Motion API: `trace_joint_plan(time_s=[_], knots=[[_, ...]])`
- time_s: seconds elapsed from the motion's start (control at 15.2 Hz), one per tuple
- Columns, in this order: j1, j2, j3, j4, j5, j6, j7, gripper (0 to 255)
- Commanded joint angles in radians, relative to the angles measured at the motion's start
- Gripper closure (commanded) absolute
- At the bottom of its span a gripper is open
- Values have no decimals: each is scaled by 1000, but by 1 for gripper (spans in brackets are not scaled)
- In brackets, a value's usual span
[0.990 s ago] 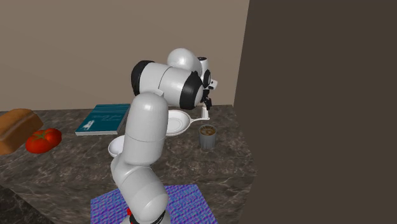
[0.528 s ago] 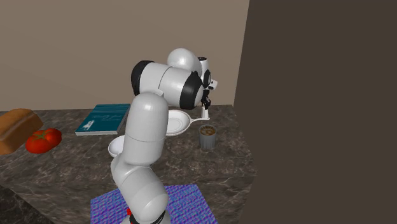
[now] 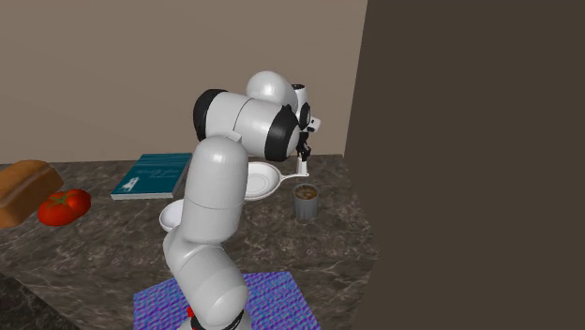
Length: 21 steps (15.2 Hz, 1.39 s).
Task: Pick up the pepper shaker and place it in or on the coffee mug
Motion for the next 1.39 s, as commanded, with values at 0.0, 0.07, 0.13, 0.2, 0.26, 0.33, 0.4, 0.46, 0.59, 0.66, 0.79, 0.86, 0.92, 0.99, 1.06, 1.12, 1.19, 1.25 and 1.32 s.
trace_joint_plan(time_s=[0.0, 0.07, 0.13, 0.2, 0.26, 0.33, 0.4, 0.46, 0.59, 0.66, 0.79, 0.86, 0.92, 0.99, 1.06, 1.12, 1.19, 1.25, 1.32], knots=[[-2, -6, 3, 4, 6, -11, -4, 255], [-4, -13, 5, 10, 11, -21, -8, 255], [-5, -19, 8, 15, 16, -32, -12, 255], [-7, -25, 10, 21, 21, -43, -16, 255], [-8, -31, 12, 27, 26, -54, -20, 255], [-10, -37, 14, 33, 31, -65, -23, 255], [-11, -42, 16, 39, 36, -76, -27, 255], [-12, -48, 18, 46, 41, -87, -30, 255], [-14, -58, 22, 60, 50, -110, -37, 255], [-15, -63, 23, 67, 54, -121, -40, 255], [-17, -72, 26, 83, 62, -145, -46, 255], [-17, -77, 28, 91, 65, -156, -49, 255], [-18, -81, 29, 99, 69, -168, -52, 255], [-18, -84, 30, 108, 72, -180, -55, 255], [-19, -88, 32, 117, 76, -192, -57, 255], [-19, -92, 33, 126, 79, -204, -60, 255], [-19, -95, 34, 136, 82, -216, -62, 255], [-20, -98, 35, 145, 85, -228, -65, 255], [-20, -101, 36, 155, 87, -240, -67, 255]])
